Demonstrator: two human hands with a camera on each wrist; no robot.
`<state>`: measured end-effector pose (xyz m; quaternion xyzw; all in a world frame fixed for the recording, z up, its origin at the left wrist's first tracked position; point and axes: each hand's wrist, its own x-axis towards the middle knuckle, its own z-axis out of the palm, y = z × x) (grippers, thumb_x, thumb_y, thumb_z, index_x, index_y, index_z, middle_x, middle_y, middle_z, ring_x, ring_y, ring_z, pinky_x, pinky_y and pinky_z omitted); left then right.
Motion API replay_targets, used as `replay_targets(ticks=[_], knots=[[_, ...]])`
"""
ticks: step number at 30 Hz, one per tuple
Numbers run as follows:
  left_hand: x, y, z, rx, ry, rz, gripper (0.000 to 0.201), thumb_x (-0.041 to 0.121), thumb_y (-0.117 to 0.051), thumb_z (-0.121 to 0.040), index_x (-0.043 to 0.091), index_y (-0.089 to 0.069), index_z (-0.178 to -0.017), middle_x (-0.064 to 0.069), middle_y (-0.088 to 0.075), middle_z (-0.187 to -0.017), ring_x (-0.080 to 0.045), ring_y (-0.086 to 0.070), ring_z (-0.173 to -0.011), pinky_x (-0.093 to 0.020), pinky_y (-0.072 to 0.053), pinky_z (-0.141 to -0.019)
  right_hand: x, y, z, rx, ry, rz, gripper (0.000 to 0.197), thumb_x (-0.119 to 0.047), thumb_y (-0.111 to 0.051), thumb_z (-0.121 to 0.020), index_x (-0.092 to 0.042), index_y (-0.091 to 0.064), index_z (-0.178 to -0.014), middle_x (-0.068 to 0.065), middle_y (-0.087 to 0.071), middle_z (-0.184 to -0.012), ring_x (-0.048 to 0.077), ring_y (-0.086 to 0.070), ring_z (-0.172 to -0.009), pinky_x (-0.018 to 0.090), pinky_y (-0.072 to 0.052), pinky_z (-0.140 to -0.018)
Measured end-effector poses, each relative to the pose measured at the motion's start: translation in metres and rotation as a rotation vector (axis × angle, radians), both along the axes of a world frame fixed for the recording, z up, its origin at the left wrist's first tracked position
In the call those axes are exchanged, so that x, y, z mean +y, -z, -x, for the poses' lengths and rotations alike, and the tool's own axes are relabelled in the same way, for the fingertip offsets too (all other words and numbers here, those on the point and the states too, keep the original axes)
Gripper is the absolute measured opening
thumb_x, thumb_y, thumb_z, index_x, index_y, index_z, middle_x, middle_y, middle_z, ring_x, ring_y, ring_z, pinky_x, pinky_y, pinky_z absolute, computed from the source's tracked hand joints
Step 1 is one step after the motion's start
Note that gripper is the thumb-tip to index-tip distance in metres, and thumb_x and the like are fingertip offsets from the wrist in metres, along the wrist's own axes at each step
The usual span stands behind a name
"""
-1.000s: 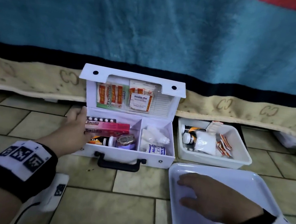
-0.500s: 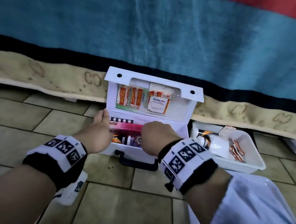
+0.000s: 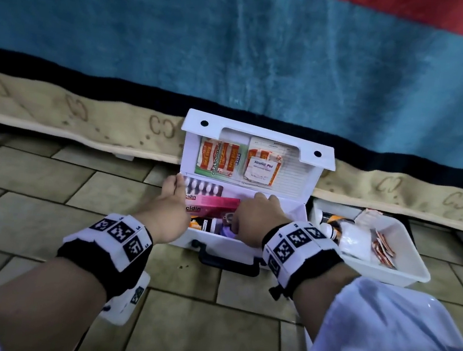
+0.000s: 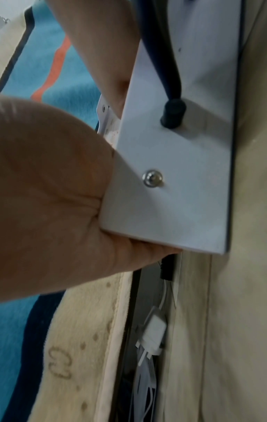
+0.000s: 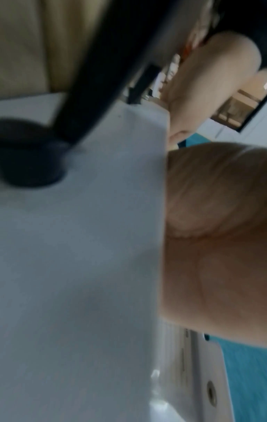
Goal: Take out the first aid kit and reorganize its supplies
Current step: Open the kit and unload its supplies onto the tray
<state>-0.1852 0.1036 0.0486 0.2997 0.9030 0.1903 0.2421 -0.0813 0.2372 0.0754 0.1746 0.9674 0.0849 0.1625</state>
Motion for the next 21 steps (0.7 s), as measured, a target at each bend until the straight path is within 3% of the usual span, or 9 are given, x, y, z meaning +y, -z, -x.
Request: replay_targets(ticks=[3,5,8,11,13,15,18,21], knots=[[0.000,0.002,0.001,0.014,0.006,0.007,0.076,0.013,-0.036,-0.093,0.014,0.018,-0.147,0.004,0.023,-0.155,-0.027,-0.021,-0.141,-0.037,-0.034,-0.108,0.008,-0.018,-0.008,0.017,0.056,0.263,0.024,-0.035,-0.054,-0.091,-0.023,-0.068,-0.107,-0.003,-0.059,-0.104,0.020,-0.045,-0.107,0.038,-0.034,-0.096],[0.001,0.004,0.002,0.024,0.001,0.002,0.077,0.012,-0.037,-0.093,0.014,0.017,-0.147,0.004,0.022,-0.155,-0.027,-0.022,-0.141,-0.035,-0.035,-0.106,0.020,-0.037,-0.018,0.075,0.079,0.490,0.022,-0.030,-0.056,-0.092,-0.023,-0.067,-0.109,-0.006,-0.057,-0.095,0.016,-0.049,-0.097,0.028,-0.039,-0.084],[0.003,0.006,0.005,0.016,-0.011,-0.011,0.078,0.010,-0.038,-0.092,0.014,0.017,-0.148,0.004,0.022,-0.155,-0.027,-0.022,-0.141,-0.029,-0.039,-0.096,0.037,-0.064,-0.047,0.241,0.119,0.749,0.010,-0.022,-0.059,-0.091,-0.025,-0.065,-0.098,-0.004,-0.058,-0.086,0.012,-0.050,-0.082,0.028,-0.039,-0.077],[0.002,0.008,0.006,0.032,0.001,-0.006,0.078,0.013,-0.038,-0.092,0.015,0.017,-0.147,0.004,0.021,-0.155,-0.028,-0.023,-0.140,-0.034,-0.040,-0.101,0.050,-0.090,-0.095,0.392,0.229,0.908,0.002,-0.022,-0.065,-0.087,-0.021,-0.067,-0.088,0.002,-0.054,-0.072,0.013,-0.045,-0.066,0.024,-0.037,-0.062],[0.002,0.009,0.005,0.038,0.000,-0.006,0.078,0.013,-0.038,-0.093,0.015,0.017,-0.147,0.003,0.019,-0.156,-0.028,-0.021,-0.141,-0.036,-0.036,-0.106,0.055,-0.099,-0.128,0.384,0.291,0.813,0.003,-0.021,-0.067,-0.085,-0.022,-0.069,-0.087,0.000,-0.060,-0.066,0.011,-0.050,-0.060,0.015,-0.040,-0.057],[0.002,0.009,0.005,0.045,-0.008,-0.008,0.078,0.014,-0.038,-0.093,0.016,0.018,-0.147,0.001,0.017,-0.157,-0.029,-0.021,-0.141,-0.037,-0.033,-0.108,0.056,-0.092,-0.155,0.239,0.345,0.582,0.003,-0.027,-0.066,-0.084,-0.028,-0.068,-0.083,-0.007,-0.065,-0.061,0.005,-0.055,-0.053,0.007,-0.039,-0.051],[0.003,0.010,0.005,0.069,-0.006,-0.002,0.077,0.016,-0.037,-0.094,0.016,0.018,-0.147,-0.002,0.010,-0.157,-0.030,-0.022,-0.139,-0.040,-0.035,-0.107,0.055,-0.061,-0.178,0.033,0.423,0.367,0.003,-0.035,-0.066,-0.080,-0.036,-0.064,-0.079,-0.009,-0.066,-0.066,-0.002,-0.056,-0.053,0.012,-0.042,-0.055],[0.003,0.010,0.005,0.080,0.000,0.003,0.077,0.018,-0.038,-0.094,0.015,0.017,-0.147,-0.002,0.005,-0.155,-0.033,-0.030,-0.133,-0.042,-0.044,-0.099,0.047,-0.026,-0.185,0.047,0.448,0.303,0.013,-0.037,-0.071,-0.075,-0.040,-0.066,-0.087,-0.014,-0.056,-0.074,0.001,-0.050,-0.066,0.018,-0.041,-0.063]])
